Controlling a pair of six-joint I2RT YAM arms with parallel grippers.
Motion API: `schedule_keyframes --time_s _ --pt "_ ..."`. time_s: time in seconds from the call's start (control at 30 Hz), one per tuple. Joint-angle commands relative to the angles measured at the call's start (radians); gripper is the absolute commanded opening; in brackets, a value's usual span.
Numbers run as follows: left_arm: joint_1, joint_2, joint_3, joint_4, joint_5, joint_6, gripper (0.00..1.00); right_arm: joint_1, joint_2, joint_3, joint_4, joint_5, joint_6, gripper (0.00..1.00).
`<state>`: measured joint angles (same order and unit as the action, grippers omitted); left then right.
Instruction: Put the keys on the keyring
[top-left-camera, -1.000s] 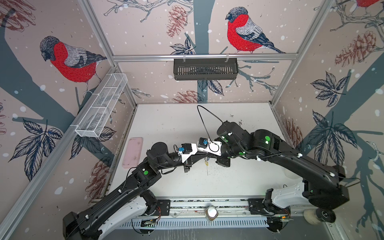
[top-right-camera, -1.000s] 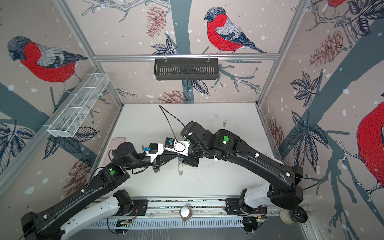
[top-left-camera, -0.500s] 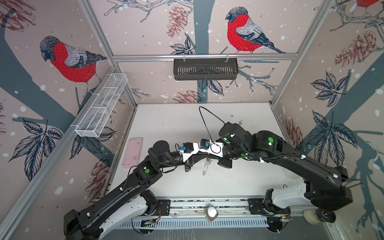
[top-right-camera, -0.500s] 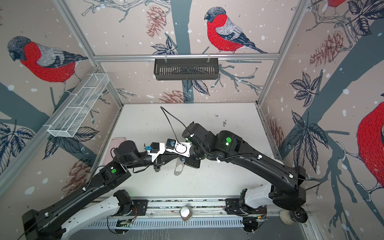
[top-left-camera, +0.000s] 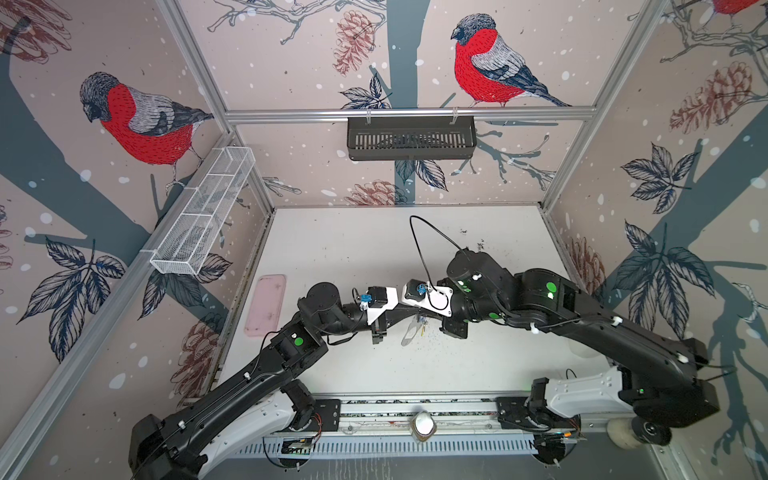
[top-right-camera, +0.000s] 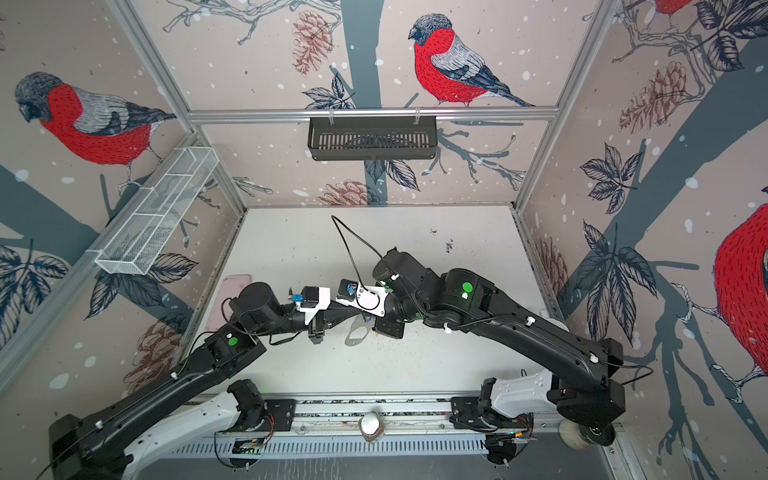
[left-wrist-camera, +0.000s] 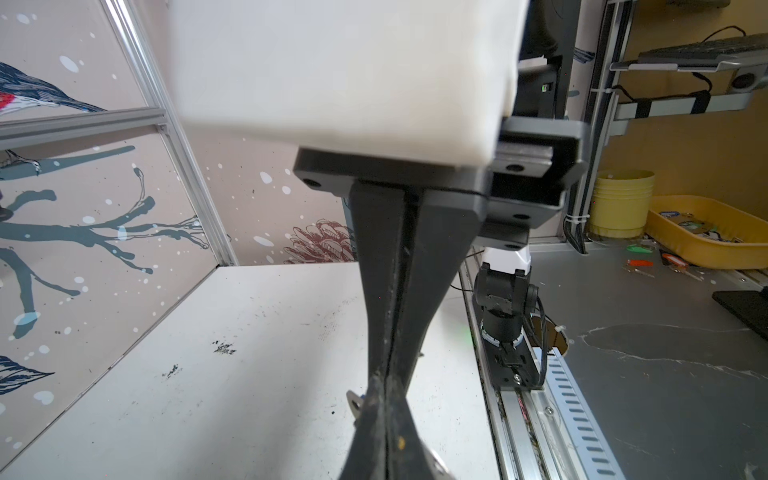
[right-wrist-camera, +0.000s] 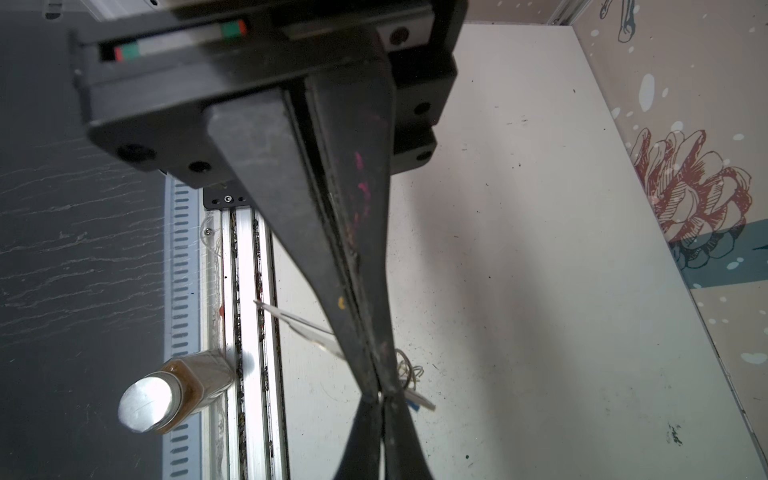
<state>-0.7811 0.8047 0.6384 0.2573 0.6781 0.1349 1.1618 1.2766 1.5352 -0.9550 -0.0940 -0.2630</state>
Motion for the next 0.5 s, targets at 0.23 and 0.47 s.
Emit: schedule_keyframes --time_s 0.23,0.47 --pt "0.000 -0.022 -0.065 0.186 -0.080 -0.104 0.00 0.004 -0.097 -0.125 0.271 0.028 0.060 0.18" --pt "0.000 -0.040 -0.090 0.253 -0.102 -0.133 0.00 0.003 -0.204 -0.280 0.403 0.057 0.119 0.23"
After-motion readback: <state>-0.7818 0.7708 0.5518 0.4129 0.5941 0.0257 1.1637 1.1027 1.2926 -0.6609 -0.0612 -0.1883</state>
